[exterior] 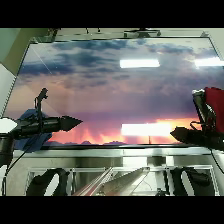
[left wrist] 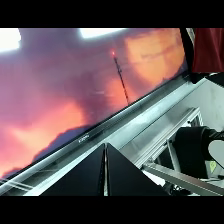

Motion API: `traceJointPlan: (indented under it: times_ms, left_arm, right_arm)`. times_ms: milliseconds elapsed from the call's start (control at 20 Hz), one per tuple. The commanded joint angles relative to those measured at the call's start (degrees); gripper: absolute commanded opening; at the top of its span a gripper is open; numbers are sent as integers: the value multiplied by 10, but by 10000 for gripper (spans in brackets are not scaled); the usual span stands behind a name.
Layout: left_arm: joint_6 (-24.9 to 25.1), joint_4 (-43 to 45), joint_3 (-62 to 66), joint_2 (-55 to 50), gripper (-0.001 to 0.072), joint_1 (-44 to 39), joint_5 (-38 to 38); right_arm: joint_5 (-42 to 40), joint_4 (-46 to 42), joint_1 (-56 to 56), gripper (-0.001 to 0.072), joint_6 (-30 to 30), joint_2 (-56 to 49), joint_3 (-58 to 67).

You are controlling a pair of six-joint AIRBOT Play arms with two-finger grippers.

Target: Fold the shirts.

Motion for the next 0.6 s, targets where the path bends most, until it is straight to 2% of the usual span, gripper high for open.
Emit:
traceJointPlan:
  times_ms: [0,150,200,250,350,400,450,500,550]
  left_arm:
    - [0,0,0,1,11,0,0]
    - [-10,2,1,1,2,0,5]
    - [-20,30,14,0,-1,0,11]
    - [-54,88,39,0,-1,0,25]
    - [-139,265,119,0,4,0,50]
    - [-181,368,161,1,222,0,49]
    - [-225,461,193,0,536,0,50]
    - [-286,560,217,0,720,0,49]
    - [-334,635,233,-3,720,7,36]
  right_arm:
    - [0,0,0,16,0,1,0]
    - [0,0,1,16,0,1,0]
    - [1,0,0,16,0,1,0]
    - [0,0,0,16,0,1,0]
    - [0,0,1,16,0,0,0]
    - [0,0,0,16,0,1,0]
    - [0,0,0,16,0,1,0]
    - [0,0,1,16,0,0,0]
    - [0,0,1,16,0,0,0]
